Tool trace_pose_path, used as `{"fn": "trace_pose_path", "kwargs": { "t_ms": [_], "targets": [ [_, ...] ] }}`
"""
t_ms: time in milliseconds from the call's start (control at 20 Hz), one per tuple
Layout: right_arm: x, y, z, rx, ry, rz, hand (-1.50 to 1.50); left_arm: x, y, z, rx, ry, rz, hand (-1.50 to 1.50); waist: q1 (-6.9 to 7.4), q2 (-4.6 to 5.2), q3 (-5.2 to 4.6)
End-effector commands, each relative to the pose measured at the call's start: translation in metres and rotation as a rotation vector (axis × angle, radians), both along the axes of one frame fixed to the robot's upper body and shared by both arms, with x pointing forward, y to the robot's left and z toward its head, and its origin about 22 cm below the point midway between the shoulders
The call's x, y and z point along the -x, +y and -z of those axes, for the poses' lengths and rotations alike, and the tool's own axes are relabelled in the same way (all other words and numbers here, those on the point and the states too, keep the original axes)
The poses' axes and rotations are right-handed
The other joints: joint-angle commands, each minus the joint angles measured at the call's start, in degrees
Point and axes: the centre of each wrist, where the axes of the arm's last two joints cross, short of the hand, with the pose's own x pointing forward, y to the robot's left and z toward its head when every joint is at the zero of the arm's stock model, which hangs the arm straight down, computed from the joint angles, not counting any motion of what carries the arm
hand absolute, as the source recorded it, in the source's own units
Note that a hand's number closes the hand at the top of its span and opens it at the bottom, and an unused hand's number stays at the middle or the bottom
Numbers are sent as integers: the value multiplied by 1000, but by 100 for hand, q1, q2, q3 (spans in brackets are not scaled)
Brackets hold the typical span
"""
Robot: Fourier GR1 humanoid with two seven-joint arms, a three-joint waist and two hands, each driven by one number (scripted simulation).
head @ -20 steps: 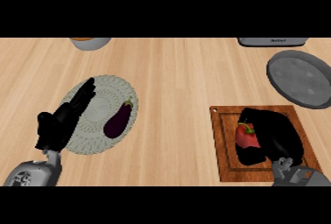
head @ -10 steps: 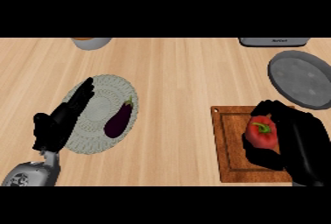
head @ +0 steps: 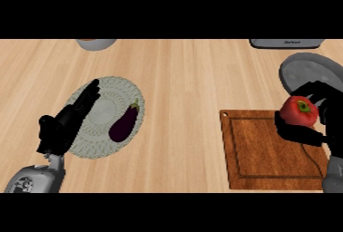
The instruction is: Pick the bell pepper from the cutting board and place it in the pan
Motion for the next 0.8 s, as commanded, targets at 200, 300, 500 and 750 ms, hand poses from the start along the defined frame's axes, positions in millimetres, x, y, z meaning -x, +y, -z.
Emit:
{"fn": "trace_pose_path", "kwargs": {
  "t_ms": [200, 300, 500, 750],
  "targets": [
    [-54, -63, 20, -1, -29, 56, 150, 5, -8, 18, 18, -2, 2, 0, 21, 1, -3],
    [-64, -82, 52, 38, -34, 118, 150, 4, -2, 0, 13, -13, 25, 0, 82, 17, 3],
    [-90, -121, 41, 39, -95, 174, 150, 1, 5, -1, -1, -7, 9, 0, 121, 35, 5],
    [-94, -162, 70, 59, -68, 165, 150, -5, -12, -2, 12, -3, 43, 0, 147, 50, 11]
  ]
}}
